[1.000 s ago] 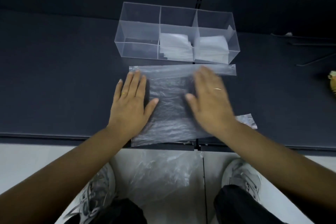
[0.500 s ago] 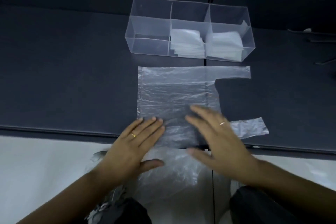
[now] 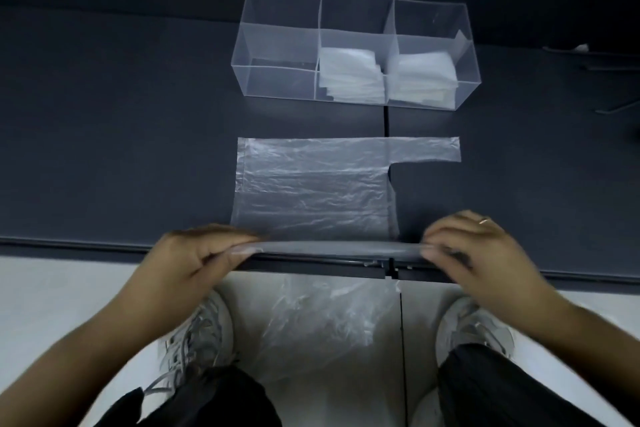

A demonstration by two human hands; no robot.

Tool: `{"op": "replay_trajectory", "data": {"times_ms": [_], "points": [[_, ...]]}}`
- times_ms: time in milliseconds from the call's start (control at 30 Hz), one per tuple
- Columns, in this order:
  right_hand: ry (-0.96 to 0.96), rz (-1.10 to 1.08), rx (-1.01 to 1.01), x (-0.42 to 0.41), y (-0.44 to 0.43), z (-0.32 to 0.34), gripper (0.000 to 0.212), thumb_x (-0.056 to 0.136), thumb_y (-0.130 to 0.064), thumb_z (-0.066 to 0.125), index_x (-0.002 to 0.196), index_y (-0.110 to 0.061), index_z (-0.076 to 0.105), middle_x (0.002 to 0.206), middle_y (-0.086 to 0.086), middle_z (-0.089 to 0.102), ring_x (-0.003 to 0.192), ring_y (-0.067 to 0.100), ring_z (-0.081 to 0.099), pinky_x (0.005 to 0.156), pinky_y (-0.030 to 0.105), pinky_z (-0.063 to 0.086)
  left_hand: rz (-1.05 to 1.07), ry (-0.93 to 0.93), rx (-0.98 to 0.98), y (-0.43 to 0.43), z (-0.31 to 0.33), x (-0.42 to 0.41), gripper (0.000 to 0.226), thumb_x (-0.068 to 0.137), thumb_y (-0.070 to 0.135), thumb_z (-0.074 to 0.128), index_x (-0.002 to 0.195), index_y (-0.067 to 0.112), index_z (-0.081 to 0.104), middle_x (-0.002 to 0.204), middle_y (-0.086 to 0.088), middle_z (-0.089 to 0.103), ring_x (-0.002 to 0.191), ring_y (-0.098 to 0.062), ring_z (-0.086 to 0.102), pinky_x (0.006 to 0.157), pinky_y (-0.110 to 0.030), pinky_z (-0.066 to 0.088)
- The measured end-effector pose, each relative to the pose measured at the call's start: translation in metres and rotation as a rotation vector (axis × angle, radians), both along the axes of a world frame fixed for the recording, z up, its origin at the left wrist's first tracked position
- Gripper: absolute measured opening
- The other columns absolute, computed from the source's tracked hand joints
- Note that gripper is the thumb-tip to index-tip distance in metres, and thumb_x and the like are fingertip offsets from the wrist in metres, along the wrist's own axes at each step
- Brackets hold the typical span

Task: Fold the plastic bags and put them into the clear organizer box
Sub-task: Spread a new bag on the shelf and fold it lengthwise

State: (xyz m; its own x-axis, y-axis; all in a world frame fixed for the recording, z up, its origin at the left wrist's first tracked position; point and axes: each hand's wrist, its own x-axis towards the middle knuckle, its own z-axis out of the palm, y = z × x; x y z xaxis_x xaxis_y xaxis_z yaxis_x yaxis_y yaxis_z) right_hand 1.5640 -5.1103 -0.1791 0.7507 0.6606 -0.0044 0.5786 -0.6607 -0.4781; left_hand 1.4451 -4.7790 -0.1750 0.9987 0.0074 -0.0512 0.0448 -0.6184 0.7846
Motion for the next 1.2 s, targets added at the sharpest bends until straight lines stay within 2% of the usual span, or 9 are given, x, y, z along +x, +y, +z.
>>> {"op": "replay_trajectory", "data": {"times_ms": [100,200,433,533,633,800,933,1067,1200], "points": [[0.49,-0.284,0.275,0.042,-0.027,0.02,0.016,0.085,-0.026,0.066,0.072,-0.021,0.074,0.074,-0.009,0.072,0.072,-0.001,0.064,0.071,0.005,0.043,0.249,0.169,-0.286,0.02,0.004,0.026,0.017,0.075,0.044,0.066,0.086,0.038,0.078,0.088,0.016,0.074,0.083,0.006,0.067,0.071,-0.001,0.043],[0.543,-0.443,0.337,0.074,-0.026,0.003,0.018,0.086,-0.025,0.067,0.072,-0.015,0.072,0.068,-0.012,0.069,0.067,-0.007,0.058,0.069,0.001,0.04,0.355,0.237,-0.338,0.029,-0.007,0.059,0.014,0.077,0.037,0.069,0.086,0.03,0.078,0.091,0.013,0.075,0.088,0.004,0.067,0.08,-0.01,0.047],[0.366,-0.693,0.304,0.117,0.0,-0.036,0.018,0.083,-0.028,0.074,0.067,-0.021,0.068,0.074,-0.014,0.066,0.061,-0.013,0.056,0.058,0.001,0.039,0.437,0.257,-0.1,0.036,-0.035,0.102,0.021,0.086,0.039,0.068,0.077,0.022,0.077,0.08,-0.002,0.075,0.083,-0.017,0.07,0.078,-0.034,0.052],[0.297,-0.706,0.203,0.122,0.004,-0.043,0.024,0.083,-0.032,0.072,0.061,-0.024,0.065,0.074,-0.017,0.065,0.068,-0.002,0.058,0.063,0.015,0.041,0.483,0.221,0.031,0.033,-0.039,0.107,0.034,0.084,0.047,0.067,0.07,0.016,0.073,0.067,-0.006,0.069,0.067,-0.02,0.064,0.065,-0.027,0.046],[0.268,-0.705,0.151,0.123,0.005,-0.043,0.026,0.084,-0.033,0.07,0.061,-0.023,0.065,0.073,-0.015,0.065,0.07,0.003,0.058,0.065,0.02,0.042,0.6,0.223,-0.099,0.03,-0.037,0.108,0.041,0.089,0.051,0.059,0.069,0.017,0.07,0.055,0.006,0.064,0.052,-0.007,0.056,0.063,-0.026,0.041],[0.226,-0.675,0.095,0.122,0.006,-0.041,0.022,0.085,-0.033,0.069,0.073,-0.014,0.068,0.076,-0.004,0.065,0.072,0.013,0.058,0.07,0.025,0.041,0.62,0.394,-0.367,0.029,-0.029,0.084,0.048,0.091,0.063,0.042,0.089,0.025,0.07,0.074,0.009,0.074,0.046,-0.004,0.054,0.053,-0.026,0.037],[0.184,-0.659,0.034,0.124,0.009,-0.04,0.029,0.085,-0.033,0.069,0.077,-0.006,0.067,0.078,0.009,0.066,0.076,0.025,0.06,0.071,0.032,0.046,0.61,0.369,-0.343,0.025,-0.03,0.064,0.025,0.087,0.047,0.063,0.097,0.024,0.068,0.079,0.006,0.071,0.046,-0.003,0.051,0.047,-0.021,0.038],[0.167,-0.671,-0.009,0.123,0.011,-0.039,0.034,0.085,-0.034,0.068,0.075,-0.002,0.065,0.076,0.014,0.065,0.077,0.031,0.061,0.068,0.034,0.045,0.563,0.348,-0.238,0.022,-0.032,0.059,0.038,0.077,0.036,0.077,0.11,0.026,0.061,0.073,0.008,0.069,0.046,0.0,0.053,0.045,-0.013,0.041],[0.13,-0.681,-0.038,0.122,0.013,-0.038,0.041,0.085,-0.037,0.068,0.075,0.003,0.065,0.078,0.017,0.066,0.075,0.032,0.061,0.063,0.033,0.042,0.551,0.327,-0.125,0.021,-0.035,0.053,0.046,0.073,0.027,0.082,0.113,0.024,0.06,0.068,0.011,0.072,0.06,0.005,0.062,0.064,-0.019,0.046]]}}
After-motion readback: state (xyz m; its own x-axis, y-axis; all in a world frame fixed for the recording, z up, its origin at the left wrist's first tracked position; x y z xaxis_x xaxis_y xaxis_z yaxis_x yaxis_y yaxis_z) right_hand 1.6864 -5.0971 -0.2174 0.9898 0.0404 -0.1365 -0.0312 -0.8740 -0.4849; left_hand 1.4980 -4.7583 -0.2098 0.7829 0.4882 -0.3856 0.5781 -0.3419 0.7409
